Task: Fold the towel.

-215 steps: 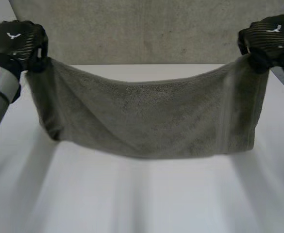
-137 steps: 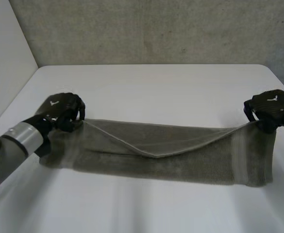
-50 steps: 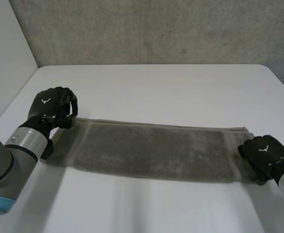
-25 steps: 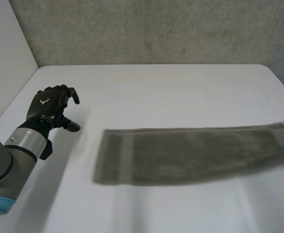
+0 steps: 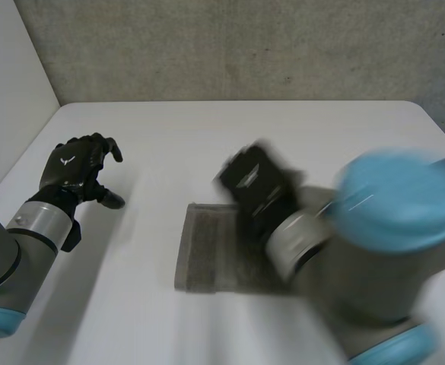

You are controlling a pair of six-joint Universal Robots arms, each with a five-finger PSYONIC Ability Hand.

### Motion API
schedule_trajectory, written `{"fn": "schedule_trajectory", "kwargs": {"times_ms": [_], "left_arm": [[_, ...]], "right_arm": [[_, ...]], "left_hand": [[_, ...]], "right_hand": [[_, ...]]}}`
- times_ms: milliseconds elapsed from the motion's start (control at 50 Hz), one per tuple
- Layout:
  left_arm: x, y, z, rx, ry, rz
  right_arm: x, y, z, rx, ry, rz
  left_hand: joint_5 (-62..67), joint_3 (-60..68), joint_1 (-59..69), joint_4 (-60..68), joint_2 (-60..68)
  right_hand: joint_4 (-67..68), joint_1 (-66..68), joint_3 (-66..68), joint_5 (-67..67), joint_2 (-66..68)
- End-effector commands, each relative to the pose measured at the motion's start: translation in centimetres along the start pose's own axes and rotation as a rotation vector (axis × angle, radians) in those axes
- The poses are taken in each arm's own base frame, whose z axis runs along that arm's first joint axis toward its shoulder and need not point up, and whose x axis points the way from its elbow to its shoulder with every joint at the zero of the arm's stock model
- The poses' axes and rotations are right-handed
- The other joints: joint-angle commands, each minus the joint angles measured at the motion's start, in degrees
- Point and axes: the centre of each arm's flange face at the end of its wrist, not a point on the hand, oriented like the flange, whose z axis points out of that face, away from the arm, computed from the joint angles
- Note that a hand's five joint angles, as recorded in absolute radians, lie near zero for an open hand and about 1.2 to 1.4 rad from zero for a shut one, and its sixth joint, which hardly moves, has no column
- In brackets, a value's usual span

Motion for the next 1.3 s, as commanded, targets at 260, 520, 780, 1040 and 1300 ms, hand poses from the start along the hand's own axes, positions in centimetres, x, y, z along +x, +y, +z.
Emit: {"fn": "schedule_trajectory", "kwargs": {"times_ms": [260,520,780,1040,1300], "left_arm": [[0.4,1.0,-0.1,-0.031,0.009,-0.002],[1.9,1.7,-0.6,-0.054,0.055,-0.001],[6.5,2.4,-2.4,-0.073,0.206,0.007],[6.6,2.9,-2.3,-0.090,0.204,0.006],[6.4,1.9,-1.9,-0.057,0.195,0.005]], "right_arm": [[3.4,7.6,-1.3,-0.195,0.062,0.182],[4.8,12.8,-3.2,-0.283,0.073,0.276],[5.0,15.2,-4.7,-0.330,0.031,0.347],[5.0,17.1,-5.2,-0.361,0.009,0.413],[9.5,17.8,-6.3,-0.418,0.095,0.396]], "left_hand": [[-0.9,-3.9,-2.6,-3.5,-3.5],[-0.7,-3.7,-2.5,-3.3,-3.3],[-0.9,-3.9,-2.6,-3.5,-3.5],[-0.9,-3.9,-2.6,-3.5,-3.5],[-3.9,-6.9,-5.6,-6.5,-6.5]], "right_hand": [[-32.0,-31.0,-32.3,-30.5,-30.5],[-31.6,-30.7,-32.0,-30.2,-30.1],[-24.2,-23.3,-24.5,-22.8,-22.7],[11.6,12.5,11.3,13.0,13.1],[32.2,33.2,31.9,33.7,33.7]]}}
